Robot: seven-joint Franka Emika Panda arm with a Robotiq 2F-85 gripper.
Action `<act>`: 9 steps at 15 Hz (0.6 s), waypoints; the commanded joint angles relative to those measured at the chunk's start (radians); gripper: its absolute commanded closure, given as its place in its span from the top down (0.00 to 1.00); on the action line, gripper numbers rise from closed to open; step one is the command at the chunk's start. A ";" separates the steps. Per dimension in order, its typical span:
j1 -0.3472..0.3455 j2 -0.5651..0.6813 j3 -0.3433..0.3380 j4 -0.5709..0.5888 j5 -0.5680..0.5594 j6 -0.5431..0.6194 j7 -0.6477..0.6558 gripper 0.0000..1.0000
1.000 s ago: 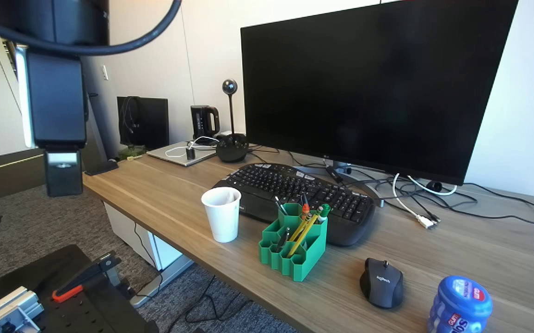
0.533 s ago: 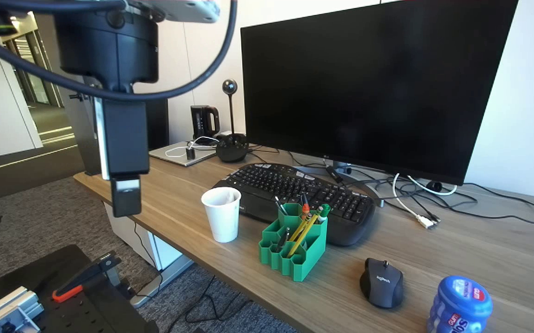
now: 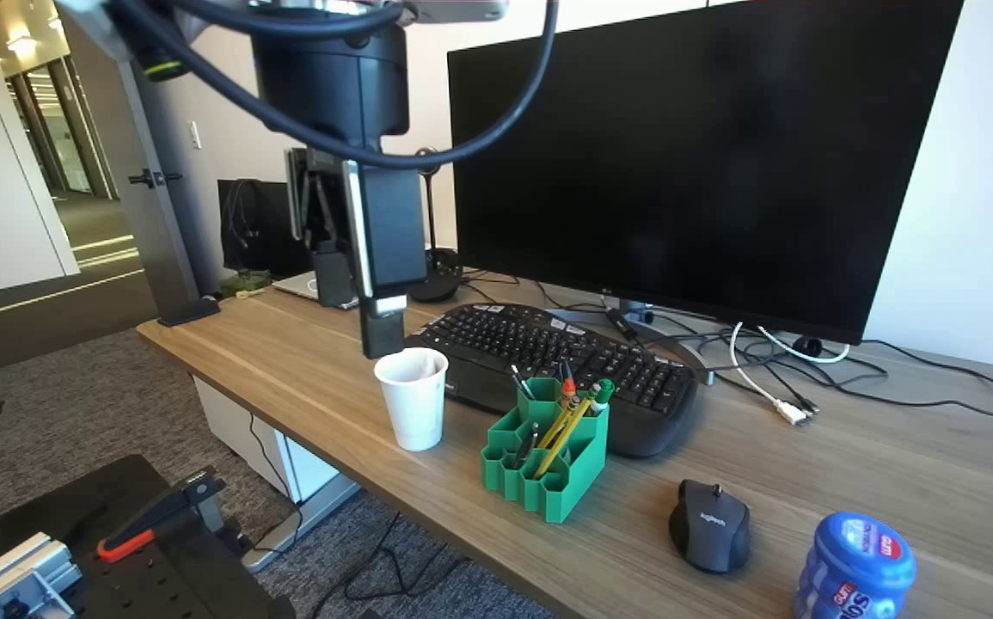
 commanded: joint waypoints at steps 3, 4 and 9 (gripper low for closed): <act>0.011 0.119 -0.035 0.131 0.055 0.053 -0.059 1.00; 0.011 0.131 -0.042 0.140 0.073 0.078 -0.080 1.00; 0.011 0.179 -0.073 0.153 0.230 0.251 -0.213 1.00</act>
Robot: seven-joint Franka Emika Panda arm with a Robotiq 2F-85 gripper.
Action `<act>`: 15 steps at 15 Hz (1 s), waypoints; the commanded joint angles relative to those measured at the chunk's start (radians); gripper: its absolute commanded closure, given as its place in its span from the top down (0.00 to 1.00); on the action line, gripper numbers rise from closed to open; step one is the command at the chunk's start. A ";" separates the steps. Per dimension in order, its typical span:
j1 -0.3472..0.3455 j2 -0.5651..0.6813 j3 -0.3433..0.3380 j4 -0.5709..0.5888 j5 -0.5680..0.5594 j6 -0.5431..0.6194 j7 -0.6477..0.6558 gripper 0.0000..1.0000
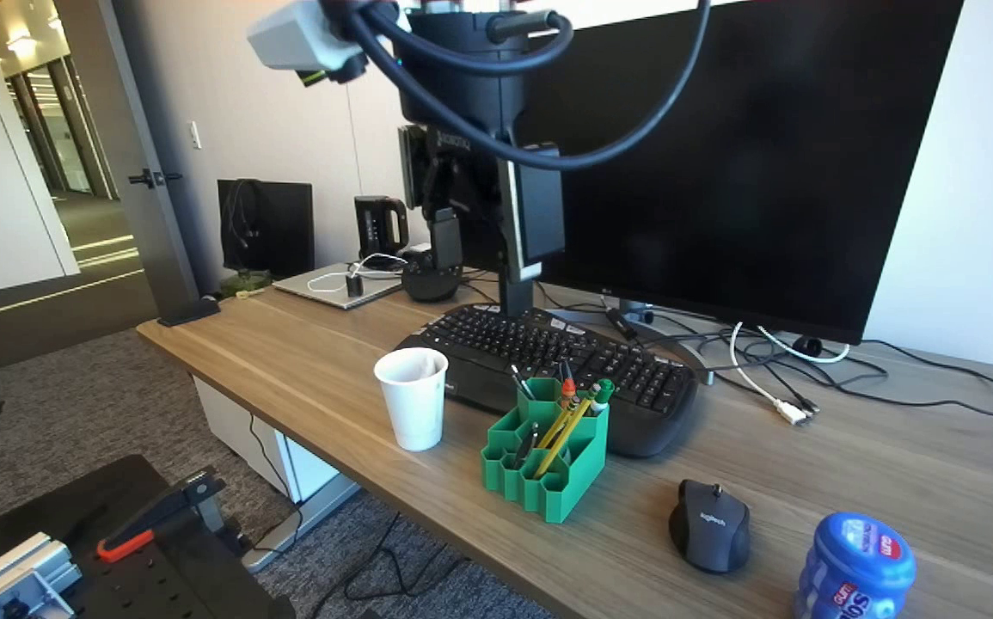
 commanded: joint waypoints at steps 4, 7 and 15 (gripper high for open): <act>0.011 0.047 -0.046 0.014 0.231 0.129 -0.262 1.00; 0.005 0.039 -0.042 0.003 0.212 0.109 -0.244 1.00; 0.003 0.044 -0.047 0.003 0.227 0.109 -0.272 1.00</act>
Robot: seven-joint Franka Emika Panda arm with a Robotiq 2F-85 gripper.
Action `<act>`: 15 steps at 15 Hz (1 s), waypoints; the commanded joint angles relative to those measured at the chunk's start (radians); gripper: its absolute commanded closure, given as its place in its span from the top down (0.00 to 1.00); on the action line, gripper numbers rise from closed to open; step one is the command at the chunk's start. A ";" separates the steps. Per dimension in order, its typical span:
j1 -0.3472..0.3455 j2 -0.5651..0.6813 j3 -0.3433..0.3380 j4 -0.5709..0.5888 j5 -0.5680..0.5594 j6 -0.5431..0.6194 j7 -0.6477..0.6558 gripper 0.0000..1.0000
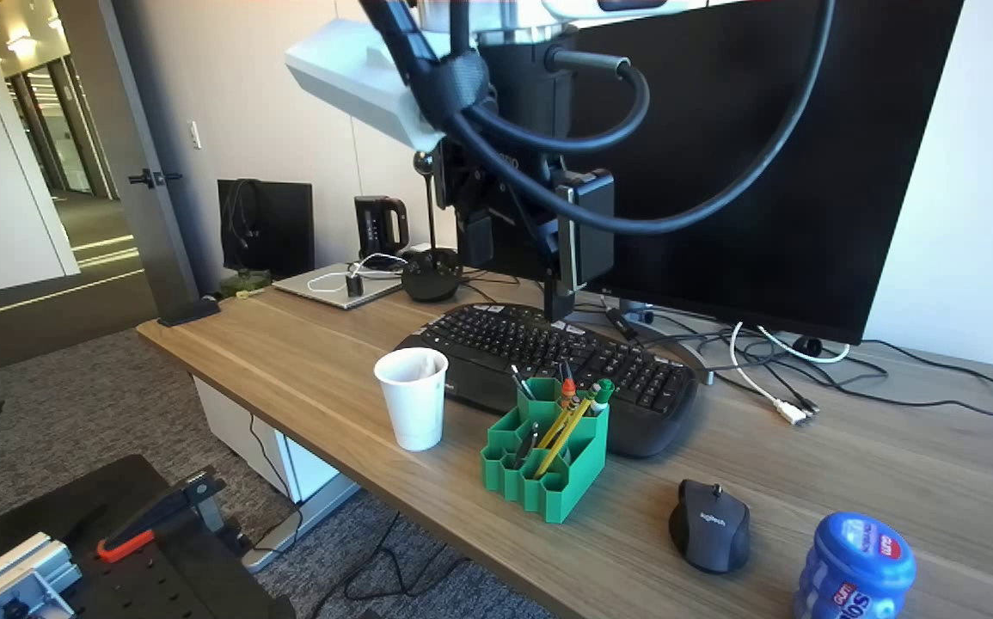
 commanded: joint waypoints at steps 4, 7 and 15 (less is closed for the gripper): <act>0.003 0.002 -0.004 0.001 -0.003 0.003 0.000 1.00; 0.002 0.021 -0.001 0.004 -0.013 0.020 0.020 1.00; 0.011 0.058 0.016 0.023 -0.024 0.055 0.027 1.00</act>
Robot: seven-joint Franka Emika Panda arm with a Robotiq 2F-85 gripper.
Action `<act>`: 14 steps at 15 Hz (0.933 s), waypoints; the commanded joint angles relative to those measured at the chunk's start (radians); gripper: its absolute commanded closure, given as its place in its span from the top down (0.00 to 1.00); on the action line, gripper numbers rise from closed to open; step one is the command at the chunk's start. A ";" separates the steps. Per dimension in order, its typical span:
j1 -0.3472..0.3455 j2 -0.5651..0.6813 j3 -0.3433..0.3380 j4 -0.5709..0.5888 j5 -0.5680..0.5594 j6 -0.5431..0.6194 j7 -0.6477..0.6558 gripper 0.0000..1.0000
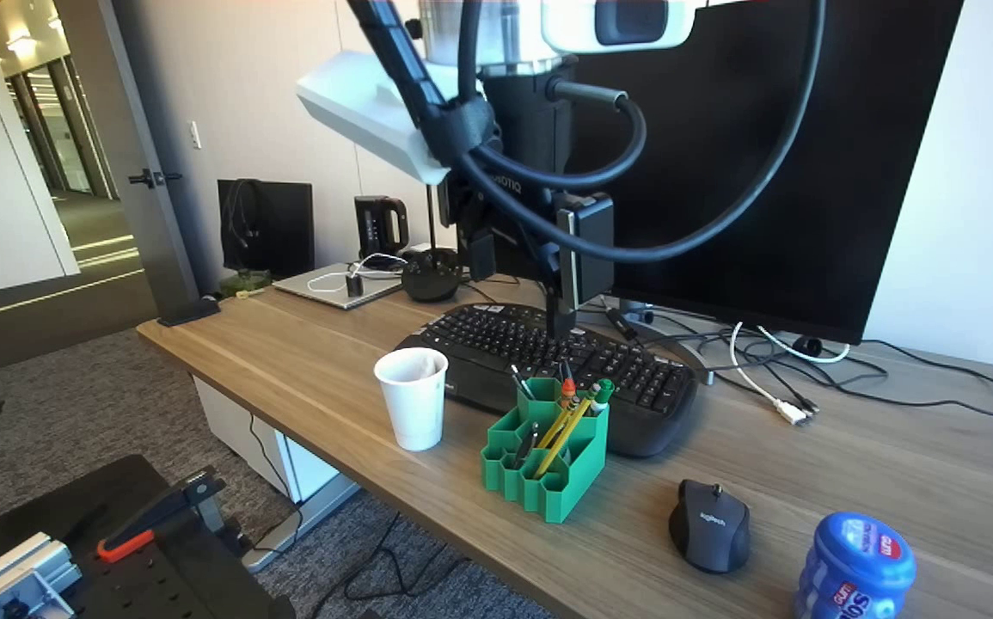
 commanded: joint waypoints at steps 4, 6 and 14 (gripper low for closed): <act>0.011 0.052 0.022 0.049 -0.030 0.029 0.047 1.00; 0.008 0.073 0.026 0.072 -0.035 0.025 0.064 1.00; -0.021 0.133 0.012 0.150 -0.064 -0.004 0.136 1.00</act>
